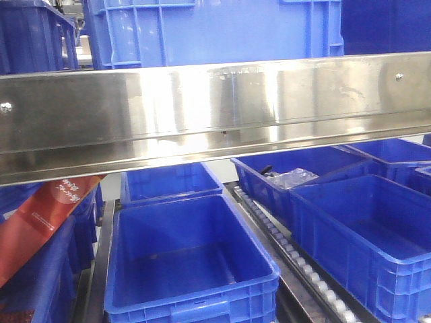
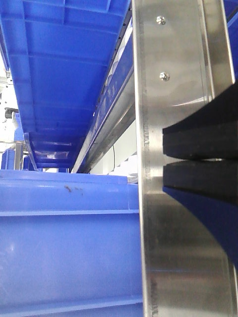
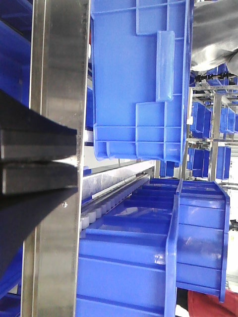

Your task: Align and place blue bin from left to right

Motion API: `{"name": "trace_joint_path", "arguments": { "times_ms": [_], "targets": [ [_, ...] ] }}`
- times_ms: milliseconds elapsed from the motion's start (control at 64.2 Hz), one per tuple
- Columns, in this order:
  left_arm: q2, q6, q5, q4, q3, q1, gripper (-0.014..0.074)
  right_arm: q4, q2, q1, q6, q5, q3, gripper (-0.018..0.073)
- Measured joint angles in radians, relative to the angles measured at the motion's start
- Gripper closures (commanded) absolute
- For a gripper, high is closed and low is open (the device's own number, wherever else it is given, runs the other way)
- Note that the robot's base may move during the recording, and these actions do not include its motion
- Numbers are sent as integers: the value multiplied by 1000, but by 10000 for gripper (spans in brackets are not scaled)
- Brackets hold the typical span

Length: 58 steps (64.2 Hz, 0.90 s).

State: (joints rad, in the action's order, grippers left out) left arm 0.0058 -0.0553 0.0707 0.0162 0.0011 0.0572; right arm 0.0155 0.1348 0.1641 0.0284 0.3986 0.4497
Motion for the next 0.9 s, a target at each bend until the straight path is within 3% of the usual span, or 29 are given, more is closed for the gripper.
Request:
{"name": "trace_joint_path", "arguments": {
  "times_ms": [733,904],
  "targets": [
    [0,2,-1,0,0,0,594,-16,0,0,0,0,0,629],
    [0,2,-1,0,0,0,594,-39,-4,-93,16,-15,-35,629]
  ]
}}
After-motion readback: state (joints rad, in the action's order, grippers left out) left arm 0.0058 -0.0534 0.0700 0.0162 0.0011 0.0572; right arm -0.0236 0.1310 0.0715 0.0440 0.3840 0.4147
